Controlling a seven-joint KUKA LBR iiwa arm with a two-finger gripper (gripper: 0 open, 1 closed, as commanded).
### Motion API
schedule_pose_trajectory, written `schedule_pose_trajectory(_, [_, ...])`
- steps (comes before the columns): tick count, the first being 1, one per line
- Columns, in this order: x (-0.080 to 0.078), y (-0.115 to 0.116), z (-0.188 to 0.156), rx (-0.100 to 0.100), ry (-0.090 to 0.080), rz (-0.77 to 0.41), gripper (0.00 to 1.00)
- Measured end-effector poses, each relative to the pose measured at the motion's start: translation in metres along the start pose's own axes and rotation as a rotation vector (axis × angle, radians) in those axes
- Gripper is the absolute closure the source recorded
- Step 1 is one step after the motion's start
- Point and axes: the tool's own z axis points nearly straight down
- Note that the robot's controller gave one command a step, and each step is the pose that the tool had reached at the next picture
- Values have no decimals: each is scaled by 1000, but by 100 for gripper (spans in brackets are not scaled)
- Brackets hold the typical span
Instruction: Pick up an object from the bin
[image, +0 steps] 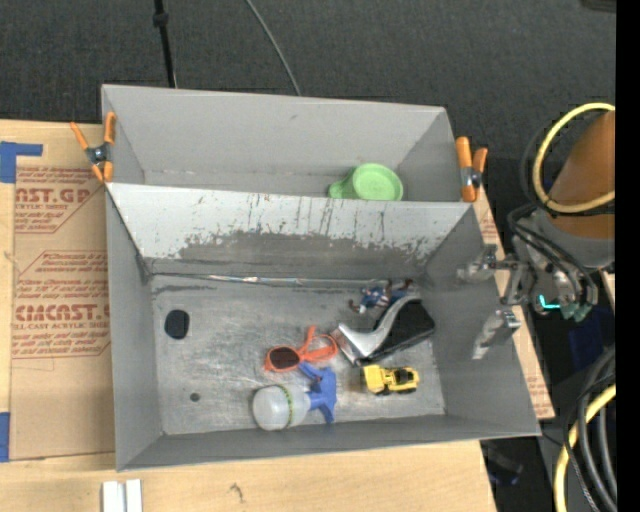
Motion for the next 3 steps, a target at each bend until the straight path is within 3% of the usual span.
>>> schedule_pose_trajectory(1, [-2,1,-4,2,-8,-2,0])
schedule_pose_trajectory(2, [-5,19,29,4,-14,-66,0])
schedule_pose_trajectory(3, [-13,55,55,0,-3,-127,0])
